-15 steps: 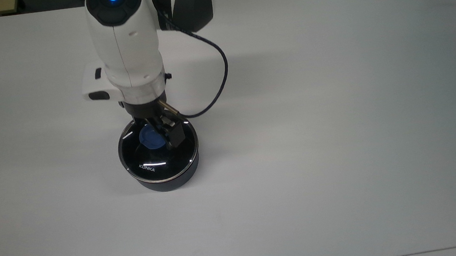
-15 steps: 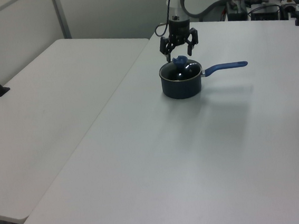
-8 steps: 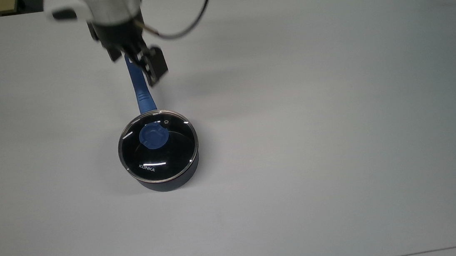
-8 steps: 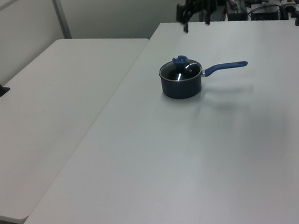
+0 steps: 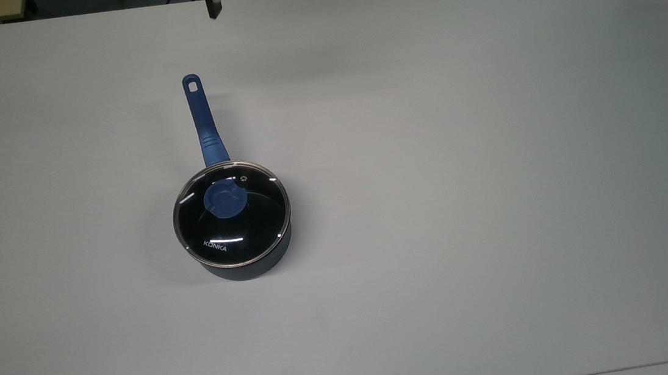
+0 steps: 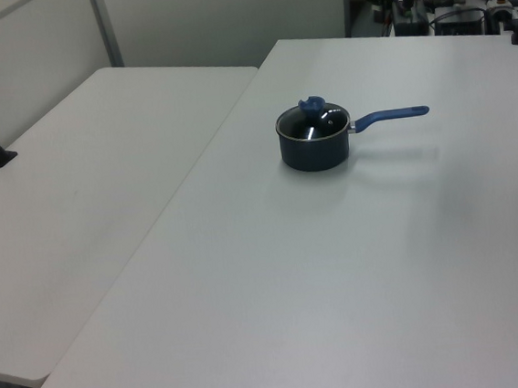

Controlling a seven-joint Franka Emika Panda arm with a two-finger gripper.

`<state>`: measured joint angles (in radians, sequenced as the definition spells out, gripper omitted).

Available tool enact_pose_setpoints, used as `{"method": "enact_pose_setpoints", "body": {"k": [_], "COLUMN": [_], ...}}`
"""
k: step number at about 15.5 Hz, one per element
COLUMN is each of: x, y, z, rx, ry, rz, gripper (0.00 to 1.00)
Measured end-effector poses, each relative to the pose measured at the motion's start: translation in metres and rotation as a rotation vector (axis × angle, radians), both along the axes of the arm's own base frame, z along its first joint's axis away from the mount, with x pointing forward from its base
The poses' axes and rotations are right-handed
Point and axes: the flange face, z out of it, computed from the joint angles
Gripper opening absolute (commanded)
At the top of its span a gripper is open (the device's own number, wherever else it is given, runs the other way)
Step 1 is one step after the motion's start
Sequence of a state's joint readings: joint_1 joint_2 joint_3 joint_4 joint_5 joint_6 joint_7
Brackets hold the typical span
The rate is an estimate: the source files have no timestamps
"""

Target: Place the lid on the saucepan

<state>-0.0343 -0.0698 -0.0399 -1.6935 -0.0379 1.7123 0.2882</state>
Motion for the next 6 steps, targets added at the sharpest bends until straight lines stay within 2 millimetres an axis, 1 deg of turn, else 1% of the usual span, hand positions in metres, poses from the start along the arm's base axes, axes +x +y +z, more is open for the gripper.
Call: {"method": "enact_pose_setpoints", "body": {"k": [3, 4, 6], "x": [-0.0009, -0.0009, -0.0011], "y": [-0.0022, -0.0036, -0.006], "z": [0.0004, 0.0007, 0.0014], "rx": [-0.022, -0.026, -0.027], "ry": [0.01, 0.011, 0.01], "rz": [0.254, 0.291, 0.302], "gripper": [1.0, 1.0, 1.0]}}
